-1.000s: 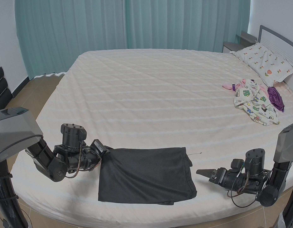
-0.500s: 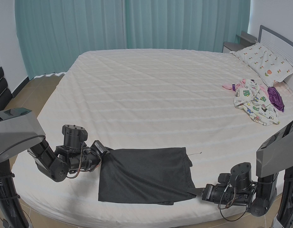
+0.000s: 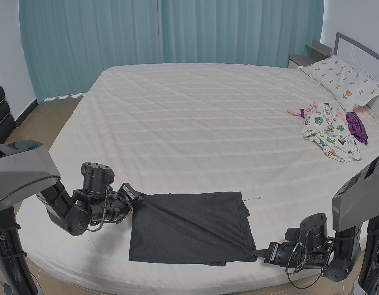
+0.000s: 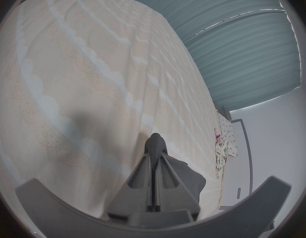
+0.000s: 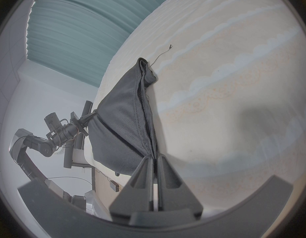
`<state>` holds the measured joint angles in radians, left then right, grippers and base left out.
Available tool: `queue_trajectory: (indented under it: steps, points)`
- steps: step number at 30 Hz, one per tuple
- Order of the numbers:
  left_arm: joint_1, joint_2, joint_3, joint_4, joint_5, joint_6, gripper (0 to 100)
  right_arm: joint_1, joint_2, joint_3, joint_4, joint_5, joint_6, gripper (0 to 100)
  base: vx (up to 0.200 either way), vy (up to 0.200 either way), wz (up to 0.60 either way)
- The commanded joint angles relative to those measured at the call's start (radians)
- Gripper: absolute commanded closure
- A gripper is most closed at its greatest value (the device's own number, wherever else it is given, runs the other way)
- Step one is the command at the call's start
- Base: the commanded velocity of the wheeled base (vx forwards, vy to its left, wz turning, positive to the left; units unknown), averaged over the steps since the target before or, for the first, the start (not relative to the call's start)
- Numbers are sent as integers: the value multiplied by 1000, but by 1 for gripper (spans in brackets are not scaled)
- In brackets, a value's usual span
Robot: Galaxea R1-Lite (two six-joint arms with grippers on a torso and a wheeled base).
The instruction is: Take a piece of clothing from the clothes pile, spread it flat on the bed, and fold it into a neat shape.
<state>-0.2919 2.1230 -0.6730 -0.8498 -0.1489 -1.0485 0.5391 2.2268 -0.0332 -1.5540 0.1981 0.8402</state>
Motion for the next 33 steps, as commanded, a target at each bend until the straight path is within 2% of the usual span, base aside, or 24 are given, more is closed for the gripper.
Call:
queue_trajectory:
  steps: [1, 4, 5, 12, 15, 21, 22, 28, 33]
  points:
    - [0, 5, 3, -2, -1, 1, 100, -1, -1, 6, -8, 1, -3, 0, 0, 0, 0]
    - [-4, 2, 7, -2, -1, 1, 100, -1, 4, 1, -9, 3, -3, 0, 0, 0, 0]
    - [-4, 2, 7, -2, -1, 1, 0, -1, 4, 1, -9, 3, -3, 0, 0, 0, 0]
    - [7, -8, 20, -2, -11, -5, 0, -116, -70, -148, 3, 7, 19, 0, 0, 0, 0]
    - [50, -14, 23, -2, -24, -25, 0, -145, -19, -251, 12, 6, 19, 0, 0, 0, 0]
    - [100, -18, 24, -2, -98, -64, 0, -143, 50, -393, 55, 3, 13, 0, 0, 0, 0]
    - [111, -26, 24, -2, -133, -85, 0, -143, 59, -464, 117, 1, 8, 0, 0, 0, 0]
    - [114, -35, 32, -3, -144, -90, 0, -145, 83, -639, 253, 0, 7, 0, 0, 0, 0]
    - [112, -31, 32, -3, -144, -88, 0, -143, 155, -711, 261, -2, 7, 0, 0, 0, 0]
